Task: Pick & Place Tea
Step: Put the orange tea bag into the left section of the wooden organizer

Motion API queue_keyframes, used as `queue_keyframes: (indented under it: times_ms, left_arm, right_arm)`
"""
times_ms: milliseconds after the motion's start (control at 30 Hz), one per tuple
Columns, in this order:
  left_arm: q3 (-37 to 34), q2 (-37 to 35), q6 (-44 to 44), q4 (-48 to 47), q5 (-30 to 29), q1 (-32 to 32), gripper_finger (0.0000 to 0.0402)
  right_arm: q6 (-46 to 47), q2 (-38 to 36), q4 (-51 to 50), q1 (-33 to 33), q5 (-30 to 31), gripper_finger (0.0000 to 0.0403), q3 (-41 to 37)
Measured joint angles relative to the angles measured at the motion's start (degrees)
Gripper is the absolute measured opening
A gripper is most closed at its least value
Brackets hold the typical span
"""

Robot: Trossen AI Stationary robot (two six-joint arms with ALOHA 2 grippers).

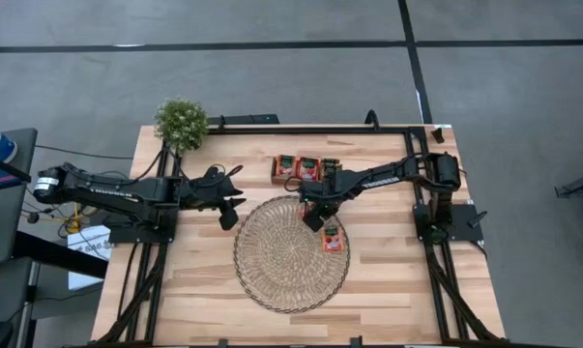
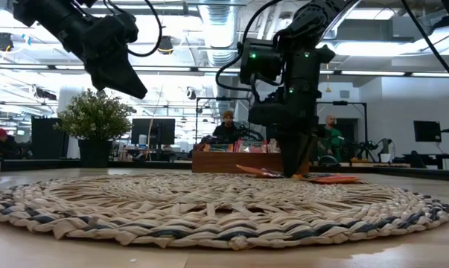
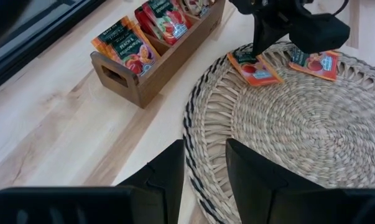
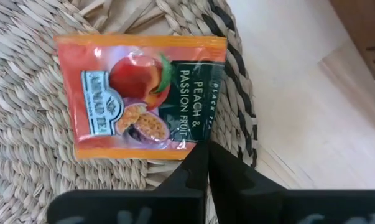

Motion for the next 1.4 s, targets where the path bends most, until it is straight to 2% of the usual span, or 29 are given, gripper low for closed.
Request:
queue_keyframes:
  times_ms: [367,567,833,1100,1400]
  left_arm:
    - [0.0,0.0,0.0,1.5,0.0,0.0,0.0110]
    - [0.0,0.0,0.0,1.6,0.1,0.0,0.0110]
    - [0.0,0.0,0.0,2.9,4.0,0.0,0.0110]
    - [0.0,0.0,1.5,12.7,4.2,0.0,0.0110]
    - [0.0,0.0,1.3,20.6,5.8,0.0,0.0110]
  right_arm:
    - [-0.9,-1.4,-2.5,1.1,0.3,0.0000,2.2]
    - [-4.1,-1.7,-7.0,1.2,1.7,0.0000,7.5]
    - [-10.2,-1.7,-11.6,2.4,5.8,0.0000,13.9]
    - [-16.2,-1.7,-14.0,4.0,9.3,0.0000,20.1]
    - [-21.7,-1.7,-14.7,4.0,9.5,0.0000,27.9]
